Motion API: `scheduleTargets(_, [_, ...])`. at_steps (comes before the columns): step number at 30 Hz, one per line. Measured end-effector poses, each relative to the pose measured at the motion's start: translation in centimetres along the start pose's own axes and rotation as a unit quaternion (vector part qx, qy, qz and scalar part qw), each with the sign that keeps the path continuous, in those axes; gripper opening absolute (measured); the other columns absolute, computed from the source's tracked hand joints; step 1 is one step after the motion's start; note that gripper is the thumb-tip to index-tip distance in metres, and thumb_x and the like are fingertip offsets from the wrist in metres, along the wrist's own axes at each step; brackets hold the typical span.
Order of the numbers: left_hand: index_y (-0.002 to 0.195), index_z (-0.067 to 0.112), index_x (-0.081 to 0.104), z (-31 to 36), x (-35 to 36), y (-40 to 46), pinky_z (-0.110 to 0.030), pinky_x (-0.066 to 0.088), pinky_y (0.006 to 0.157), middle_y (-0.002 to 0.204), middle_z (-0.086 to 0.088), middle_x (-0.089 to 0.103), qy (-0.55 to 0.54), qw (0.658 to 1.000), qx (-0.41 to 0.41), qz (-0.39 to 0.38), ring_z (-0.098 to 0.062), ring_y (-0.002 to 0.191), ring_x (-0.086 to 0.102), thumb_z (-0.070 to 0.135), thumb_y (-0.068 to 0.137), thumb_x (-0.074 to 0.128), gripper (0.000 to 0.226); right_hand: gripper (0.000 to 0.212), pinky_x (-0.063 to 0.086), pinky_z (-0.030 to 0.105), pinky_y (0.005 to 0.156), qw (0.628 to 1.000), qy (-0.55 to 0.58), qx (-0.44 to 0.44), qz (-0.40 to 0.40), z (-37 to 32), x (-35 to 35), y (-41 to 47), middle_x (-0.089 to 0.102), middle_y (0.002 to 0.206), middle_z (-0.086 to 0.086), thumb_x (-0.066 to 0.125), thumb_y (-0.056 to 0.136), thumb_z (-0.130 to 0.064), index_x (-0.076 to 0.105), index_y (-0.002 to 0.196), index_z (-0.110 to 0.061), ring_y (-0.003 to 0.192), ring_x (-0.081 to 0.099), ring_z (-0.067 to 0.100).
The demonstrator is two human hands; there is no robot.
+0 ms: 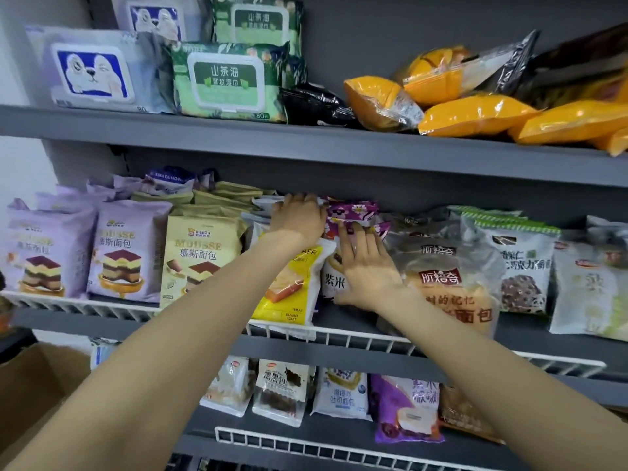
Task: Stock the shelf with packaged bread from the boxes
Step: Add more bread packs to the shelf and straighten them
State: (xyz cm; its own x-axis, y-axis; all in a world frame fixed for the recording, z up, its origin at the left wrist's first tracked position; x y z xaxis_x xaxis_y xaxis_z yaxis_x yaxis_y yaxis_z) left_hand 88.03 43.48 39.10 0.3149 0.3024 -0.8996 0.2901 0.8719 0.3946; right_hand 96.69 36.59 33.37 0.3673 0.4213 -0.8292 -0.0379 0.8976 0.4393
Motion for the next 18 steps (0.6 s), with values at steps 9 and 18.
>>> scheduleTargets(9, [0.146,0.036,0.027,2.4,4.2,2.1,-0.048,0.010,0.115,0.157,0.002,0.022,0.009,0.980,0.060,-0.188,-0.024,0.145,0.017,0.043,0.101,0.014,0.047,0.101,0.019,0.036,0.114,0.995,0.056,-0.014,-0.082,1.9,-0.2,1.3,0.028,0.142,0.013,0.077,0.071,-0.037,0.016,0.144,-0.002,0.133,0.028,0.029])
scheduleTargets(18, [0.128,0.017,0.050,3.4,4.1,6.5,-0.044,0.028,0.108,0.144,-0.006,0.044,-0.007,0.992,0.058,-0.109,-0.027,0.131,0.039,0.027,0.101,0.023,0.040,0.090,0.021,0.039,0.113,0.997,0.023,-0.009,-0.073,1.3,-0.3,2.3,0.032,0.137,0.013,0.078,0.070,-0.039,0.026,0.135,-0.004,0.128,0.032,0.029])
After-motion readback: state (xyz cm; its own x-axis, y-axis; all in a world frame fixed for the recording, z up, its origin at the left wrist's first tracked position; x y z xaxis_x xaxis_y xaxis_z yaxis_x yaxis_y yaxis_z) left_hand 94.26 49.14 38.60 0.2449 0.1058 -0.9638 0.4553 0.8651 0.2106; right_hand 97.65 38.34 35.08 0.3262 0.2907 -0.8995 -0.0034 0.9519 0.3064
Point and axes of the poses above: each hand's wrist, its own y-axis towards the middle knuckle, its own x-axis out of the palm, z = x × y, the point moved 9 cm from there along y, towards the middle knuckle
